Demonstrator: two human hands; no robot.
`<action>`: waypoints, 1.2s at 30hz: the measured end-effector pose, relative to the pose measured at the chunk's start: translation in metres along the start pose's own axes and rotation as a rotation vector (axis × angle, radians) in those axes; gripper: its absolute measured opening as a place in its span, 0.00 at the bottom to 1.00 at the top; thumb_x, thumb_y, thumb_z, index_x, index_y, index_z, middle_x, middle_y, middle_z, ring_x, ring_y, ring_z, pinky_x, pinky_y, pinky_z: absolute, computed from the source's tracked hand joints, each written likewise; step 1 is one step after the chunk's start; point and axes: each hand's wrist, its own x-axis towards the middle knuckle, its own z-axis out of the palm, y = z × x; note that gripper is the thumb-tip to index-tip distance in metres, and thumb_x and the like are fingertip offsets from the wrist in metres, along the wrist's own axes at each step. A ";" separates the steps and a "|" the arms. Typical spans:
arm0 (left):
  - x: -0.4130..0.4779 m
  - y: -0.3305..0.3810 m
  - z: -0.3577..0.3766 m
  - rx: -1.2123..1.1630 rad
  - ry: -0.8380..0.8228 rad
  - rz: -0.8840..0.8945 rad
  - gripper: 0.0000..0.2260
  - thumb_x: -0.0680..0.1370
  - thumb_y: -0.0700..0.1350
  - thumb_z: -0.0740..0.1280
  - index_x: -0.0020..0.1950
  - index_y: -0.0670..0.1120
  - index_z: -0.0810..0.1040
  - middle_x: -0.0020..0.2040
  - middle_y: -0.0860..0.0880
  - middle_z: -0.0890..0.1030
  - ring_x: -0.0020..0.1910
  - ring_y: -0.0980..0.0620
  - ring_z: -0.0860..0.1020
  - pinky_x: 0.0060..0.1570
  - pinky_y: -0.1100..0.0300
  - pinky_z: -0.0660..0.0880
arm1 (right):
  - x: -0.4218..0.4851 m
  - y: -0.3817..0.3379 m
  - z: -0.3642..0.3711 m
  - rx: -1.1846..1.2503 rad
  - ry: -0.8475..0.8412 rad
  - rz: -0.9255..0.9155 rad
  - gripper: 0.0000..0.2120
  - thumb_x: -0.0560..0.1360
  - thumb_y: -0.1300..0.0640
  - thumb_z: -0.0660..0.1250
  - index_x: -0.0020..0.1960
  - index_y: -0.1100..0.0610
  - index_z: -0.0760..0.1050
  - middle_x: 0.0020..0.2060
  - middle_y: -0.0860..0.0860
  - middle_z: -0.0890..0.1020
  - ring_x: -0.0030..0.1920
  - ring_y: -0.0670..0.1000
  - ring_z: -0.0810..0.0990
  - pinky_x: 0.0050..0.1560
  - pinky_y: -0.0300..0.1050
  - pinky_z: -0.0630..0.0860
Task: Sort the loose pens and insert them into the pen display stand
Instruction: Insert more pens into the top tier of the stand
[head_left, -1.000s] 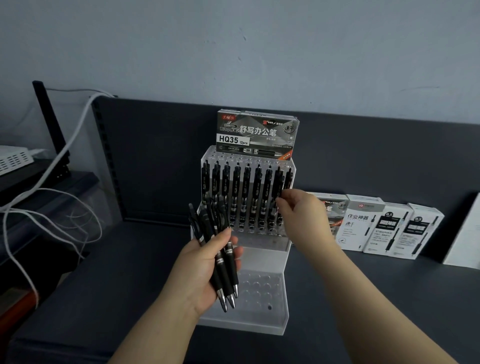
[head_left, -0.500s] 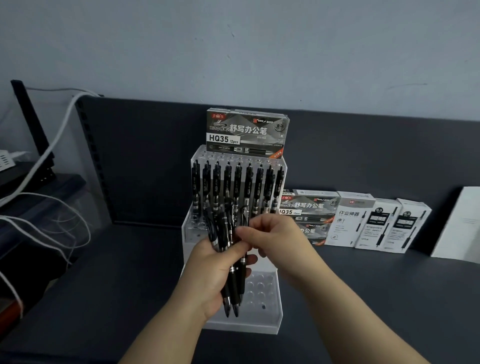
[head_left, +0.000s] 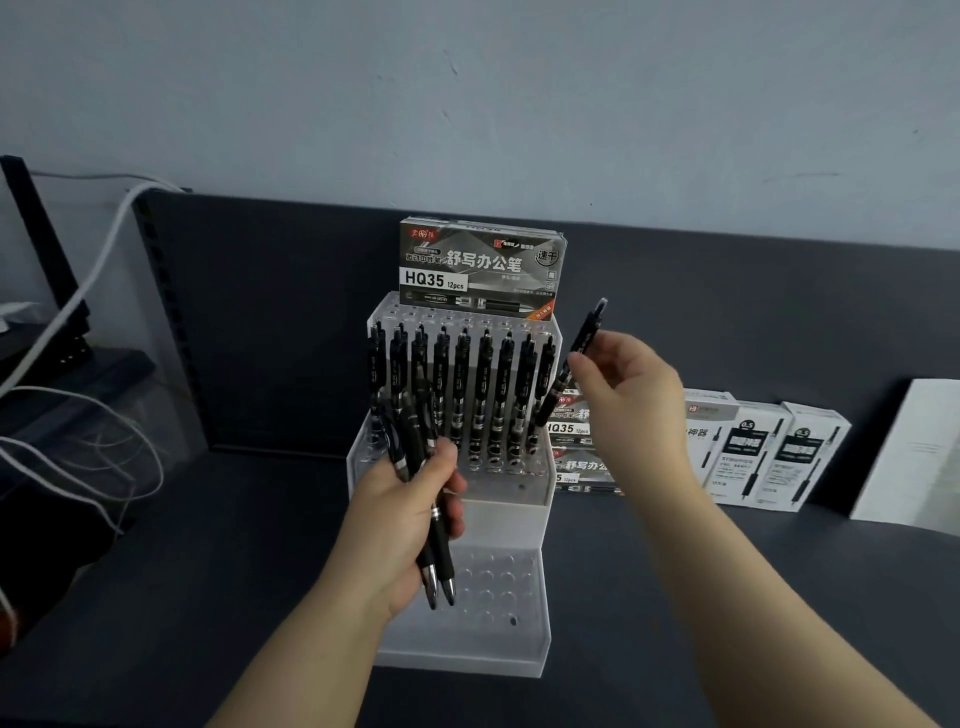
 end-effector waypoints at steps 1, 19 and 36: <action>0.000 0.000 0.000 0.007 0.001 0.004 0.05 0.77 0.43 0.66 0.44 0.43 0.76 0.31 0.49 0.77 0.28 0.53 0.72 0.27 0.61 0.72 | 0.000 0.004 0.002 -0.034 -0.017 -0.013 0.09 0.75 0.59 0.67 0.55 0.56 0.78 0.39 0.40 0.80 0.37 0.33 0.77 0.38 0.22 0.70; -0.005 0.006 -0.008 -0.012 -0.036 0.030 0.03 0.77 0.40 0.65 0.48 0.41 0.78 0.36 0.47 0.81 0.32 0.53 0.80 0.33 0.59 0.78 | -0.012 0.019 0.020 -0.489 -0.148 -0.078 0.10 0.78 0.58 0.61 0.46 0.63 0.77 0.30 0.55 0.78 0.35 0.58 0.74 0.35 0.46 0.62; -0.007 0.023 -0.073 0.060 -0.196 0.028 0.05 0.76 0.42 0.67 0.49 0.46 0.82 0.36 0.50 0.82 0.34 0.52 0.80 0.36 0.59 0.77 | -0.084 -0.043 0.090 0.149 -0.577 0.237 0.08 0.76 0.58 0.66 0.39 0.57 0.80 0.28 0.46 0.77 0.30 0.42 0.72 0.34 0.34 0.70</action>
